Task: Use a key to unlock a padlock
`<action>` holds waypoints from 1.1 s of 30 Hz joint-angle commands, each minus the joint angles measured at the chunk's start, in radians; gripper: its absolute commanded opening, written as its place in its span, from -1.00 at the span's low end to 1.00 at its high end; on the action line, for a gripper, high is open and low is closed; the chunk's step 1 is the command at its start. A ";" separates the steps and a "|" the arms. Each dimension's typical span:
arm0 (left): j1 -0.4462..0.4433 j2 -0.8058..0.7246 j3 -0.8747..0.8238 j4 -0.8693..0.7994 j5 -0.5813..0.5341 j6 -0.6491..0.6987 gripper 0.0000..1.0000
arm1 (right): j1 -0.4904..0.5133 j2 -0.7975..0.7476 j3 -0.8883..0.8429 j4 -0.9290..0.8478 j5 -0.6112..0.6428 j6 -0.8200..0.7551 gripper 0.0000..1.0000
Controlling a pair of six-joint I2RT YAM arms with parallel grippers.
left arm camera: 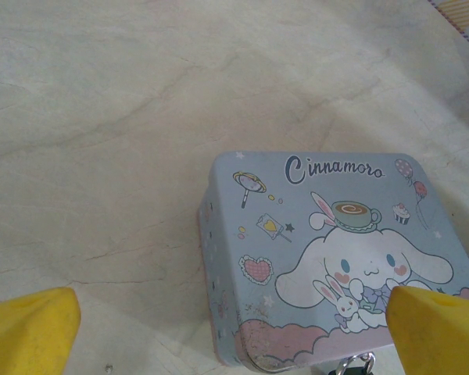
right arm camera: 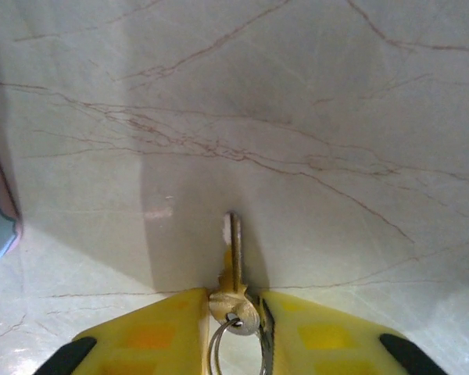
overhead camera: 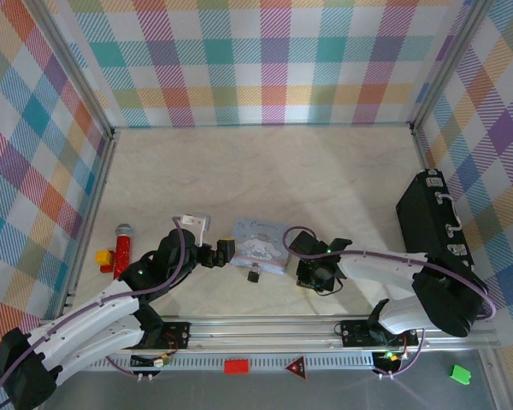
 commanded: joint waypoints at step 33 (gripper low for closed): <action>-0.010 0.004 0.185 0.067 0.116 -0.089 0.99 | 0.039 -0.495 -0.095 0.731 -0.057 -0.827 -1.00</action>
